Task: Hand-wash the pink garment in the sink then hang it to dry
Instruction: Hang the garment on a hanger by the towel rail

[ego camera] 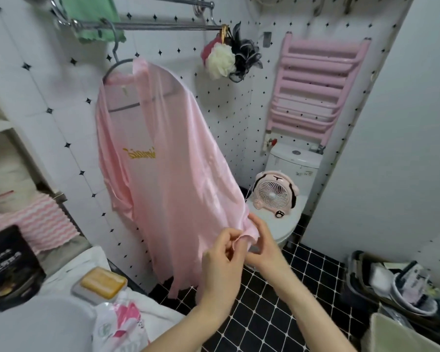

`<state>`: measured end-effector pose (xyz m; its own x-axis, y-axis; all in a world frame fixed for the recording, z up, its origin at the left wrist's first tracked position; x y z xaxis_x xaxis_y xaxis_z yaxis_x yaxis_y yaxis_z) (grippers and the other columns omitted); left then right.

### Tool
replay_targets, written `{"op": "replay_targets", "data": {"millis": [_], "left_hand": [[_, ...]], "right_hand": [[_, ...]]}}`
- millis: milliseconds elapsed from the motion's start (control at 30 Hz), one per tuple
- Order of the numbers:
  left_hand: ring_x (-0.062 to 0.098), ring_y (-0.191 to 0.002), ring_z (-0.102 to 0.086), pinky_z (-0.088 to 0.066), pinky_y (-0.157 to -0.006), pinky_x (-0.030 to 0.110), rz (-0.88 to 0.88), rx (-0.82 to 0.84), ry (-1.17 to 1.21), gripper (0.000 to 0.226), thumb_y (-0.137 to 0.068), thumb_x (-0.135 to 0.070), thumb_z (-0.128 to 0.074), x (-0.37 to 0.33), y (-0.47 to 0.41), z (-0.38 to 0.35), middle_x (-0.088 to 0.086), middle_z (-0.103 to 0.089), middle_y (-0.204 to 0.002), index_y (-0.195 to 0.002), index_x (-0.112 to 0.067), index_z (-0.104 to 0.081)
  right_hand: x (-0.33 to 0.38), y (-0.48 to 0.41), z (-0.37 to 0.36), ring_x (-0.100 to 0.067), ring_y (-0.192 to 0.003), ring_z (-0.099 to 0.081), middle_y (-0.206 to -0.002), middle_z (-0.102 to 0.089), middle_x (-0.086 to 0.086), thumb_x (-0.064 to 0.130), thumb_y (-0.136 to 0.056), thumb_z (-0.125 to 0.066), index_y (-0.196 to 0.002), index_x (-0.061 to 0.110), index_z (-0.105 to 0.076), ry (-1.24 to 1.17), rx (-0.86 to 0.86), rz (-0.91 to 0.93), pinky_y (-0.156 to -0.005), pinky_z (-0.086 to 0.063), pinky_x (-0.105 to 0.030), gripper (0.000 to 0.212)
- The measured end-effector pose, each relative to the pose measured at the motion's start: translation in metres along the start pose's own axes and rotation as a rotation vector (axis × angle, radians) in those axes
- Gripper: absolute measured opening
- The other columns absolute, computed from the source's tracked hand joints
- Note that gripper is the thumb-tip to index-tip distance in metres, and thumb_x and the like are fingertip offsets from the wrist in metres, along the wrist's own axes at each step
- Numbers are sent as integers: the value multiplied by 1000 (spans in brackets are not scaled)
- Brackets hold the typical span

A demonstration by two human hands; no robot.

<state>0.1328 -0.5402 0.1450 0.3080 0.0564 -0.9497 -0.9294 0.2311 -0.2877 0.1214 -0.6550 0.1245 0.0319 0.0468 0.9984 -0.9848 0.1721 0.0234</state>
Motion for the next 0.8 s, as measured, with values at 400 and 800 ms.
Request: {"op": "replay_targets", "data": {"millis": [400, 800], "left_hand": [[4, -85, -50, -40, -66, 9, -416, -353, -604, 42, -55, 4, -78, 29, 28, 69, -4, -51, -95, -83, -15, -54], [1, -78, -49, -41, -69, 7, -668, -319, -444, 13, -85, -9, -52, 3, 46, 84, -3, -48, -89, -95, -14, -58]], "right_hand": [[20, 18, -14, -3, -72, -60, -81, -65, 11, -8, -74, -71, -86, 21, -63, 115, -482, 343, -63, -46, -12, 32], [-35, 25, -66, -8, -88, -55, -99, -58, 7, 14, -72, -68, -110, 18, -57, 536, -373, 693, -70, -49, -28, 40]]}}
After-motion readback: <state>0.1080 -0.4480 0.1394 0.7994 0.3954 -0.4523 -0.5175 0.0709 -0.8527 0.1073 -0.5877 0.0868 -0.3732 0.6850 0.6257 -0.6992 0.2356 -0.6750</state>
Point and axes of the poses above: each hand's wrist, its own y-axis away from the middle knuckle, its own z-axis out of the back of the hand, x = y × z, the point moved 1 cm from there along -y, towards the middle knuckle
